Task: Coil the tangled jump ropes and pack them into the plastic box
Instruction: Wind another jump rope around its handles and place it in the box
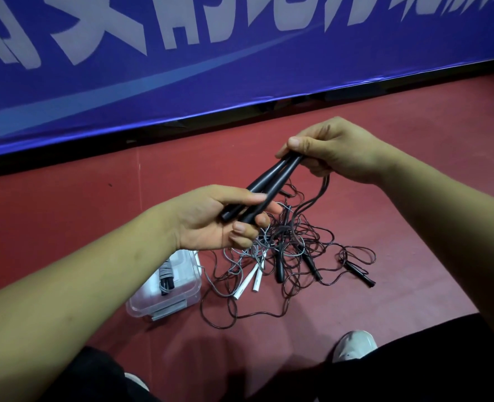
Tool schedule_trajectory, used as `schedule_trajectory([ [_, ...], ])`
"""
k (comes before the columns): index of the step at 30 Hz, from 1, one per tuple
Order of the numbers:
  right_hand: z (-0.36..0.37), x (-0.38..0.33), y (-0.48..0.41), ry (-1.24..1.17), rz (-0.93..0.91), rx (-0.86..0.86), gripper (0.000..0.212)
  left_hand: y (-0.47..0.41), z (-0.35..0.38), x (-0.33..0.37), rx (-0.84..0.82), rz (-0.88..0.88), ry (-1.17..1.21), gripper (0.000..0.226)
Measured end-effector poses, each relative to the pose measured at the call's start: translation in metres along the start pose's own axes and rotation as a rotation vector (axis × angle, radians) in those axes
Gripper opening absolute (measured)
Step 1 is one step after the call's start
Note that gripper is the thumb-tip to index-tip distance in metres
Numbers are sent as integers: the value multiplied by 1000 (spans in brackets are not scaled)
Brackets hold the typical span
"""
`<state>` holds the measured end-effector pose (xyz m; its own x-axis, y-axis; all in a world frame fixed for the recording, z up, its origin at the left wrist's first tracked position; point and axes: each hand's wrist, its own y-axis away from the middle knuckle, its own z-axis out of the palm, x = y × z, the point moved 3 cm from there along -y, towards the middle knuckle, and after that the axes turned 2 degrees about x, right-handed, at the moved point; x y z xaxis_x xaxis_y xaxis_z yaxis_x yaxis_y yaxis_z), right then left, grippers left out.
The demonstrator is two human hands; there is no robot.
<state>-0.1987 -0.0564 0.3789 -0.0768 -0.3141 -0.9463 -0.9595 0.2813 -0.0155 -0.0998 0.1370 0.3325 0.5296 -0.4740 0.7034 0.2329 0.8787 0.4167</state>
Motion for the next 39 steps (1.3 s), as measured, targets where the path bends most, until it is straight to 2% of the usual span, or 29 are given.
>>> schedule_trajectory([
  [3,1,0,0,-7,-8,3,34,-4,3,-3,63,-3,-25,45],
  [7,1,0,-1,-92,-21,117,34,-7,4,3,135,114,-45,18],
  [10,1,3,-5,-173,-14,176,31,-10,3,10,197,231,-10,10],
  [14,10,14,-7,-179,115,117,26,-10,0,19,282,386,105,8],
  [19,21,18,-9,-123,187,110,21,-6,-9,30,390,547,254,6],
  [23,45,22,-9,-242,243,64,21,1,-19,48,481,689,449,17],
  [25,55,19,-10,-213,254,36,22,5,-26,54,534,742,490,19],
  [31,67,4,-8,-70,251,6,29,10,-53,61,754,781,537,14],
  [34,76,3,-3,-197,254,-46,28,9,-68,54,888,754,481,7],
  [39,90,-3,-1,-342,272,-29,23,6,-64,57,867,776,479,18],
])
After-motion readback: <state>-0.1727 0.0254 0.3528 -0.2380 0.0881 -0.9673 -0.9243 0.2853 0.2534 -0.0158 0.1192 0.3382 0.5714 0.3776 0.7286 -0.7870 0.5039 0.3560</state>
